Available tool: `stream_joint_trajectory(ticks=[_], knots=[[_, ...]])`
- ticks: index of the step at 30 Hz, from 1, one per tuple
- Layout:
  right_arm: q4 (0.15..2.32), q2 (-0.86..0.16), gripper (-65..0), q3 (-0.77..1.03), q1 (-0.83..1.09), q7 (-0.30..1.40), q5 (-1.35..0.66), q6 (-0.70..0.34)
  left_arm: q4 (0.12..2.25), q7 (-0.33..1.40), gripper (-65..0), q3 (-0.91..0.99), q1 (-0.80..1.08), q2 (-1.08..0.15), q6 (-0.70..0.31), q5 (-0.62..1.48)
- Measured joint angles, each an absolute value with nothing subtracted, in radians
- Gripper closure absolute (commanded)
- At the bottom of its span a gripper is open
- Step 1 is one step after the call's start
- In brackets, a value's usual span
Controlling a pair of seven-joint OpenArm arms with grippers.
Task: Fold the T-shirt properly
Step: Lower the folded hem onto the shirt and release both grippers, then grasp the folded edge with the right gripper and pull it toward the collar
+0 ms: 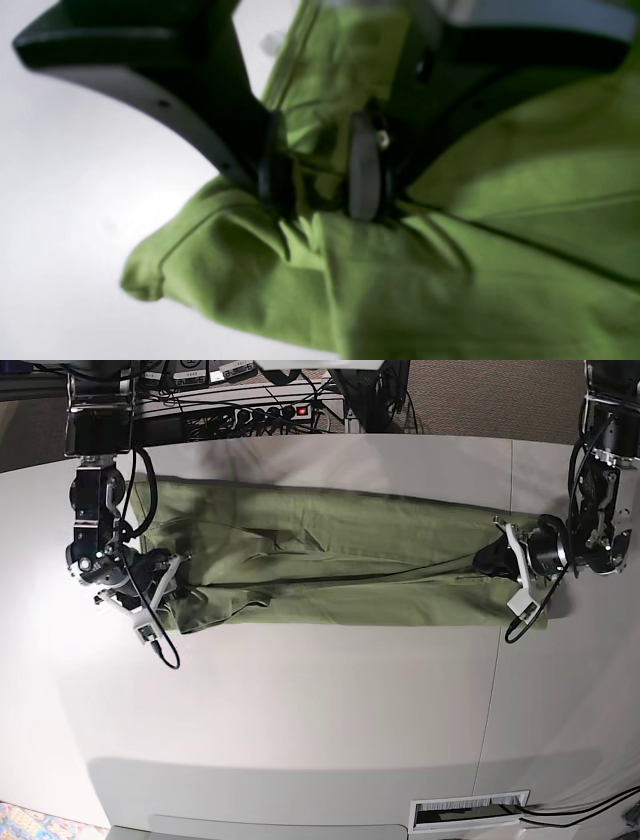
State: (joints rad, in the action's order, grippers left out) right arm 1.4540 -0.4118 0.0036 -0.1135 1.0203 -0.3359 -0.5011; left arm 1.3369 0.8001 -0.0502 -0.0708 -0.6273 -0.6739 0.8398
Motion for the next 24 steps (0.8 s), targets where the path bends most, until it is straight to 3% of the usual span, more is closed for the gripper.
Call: stream_joint_trajectory(ticks=[5, 24], knots=[[1.608, -0.424, -20.0, 0.003, -0.086, 1.257, -0.519, -0.535, 1.337, 0.803, -4.9, -0.05, -0.073, -0.628, -0.671, 0.835], [1.688, -0.451, -20.0, 0.009, 0.098, 1.324, -0.751, -0.588, 1.337, 0.807, -4.9, -0.05, -0.076, -0.617, -0.671, 0.827]])
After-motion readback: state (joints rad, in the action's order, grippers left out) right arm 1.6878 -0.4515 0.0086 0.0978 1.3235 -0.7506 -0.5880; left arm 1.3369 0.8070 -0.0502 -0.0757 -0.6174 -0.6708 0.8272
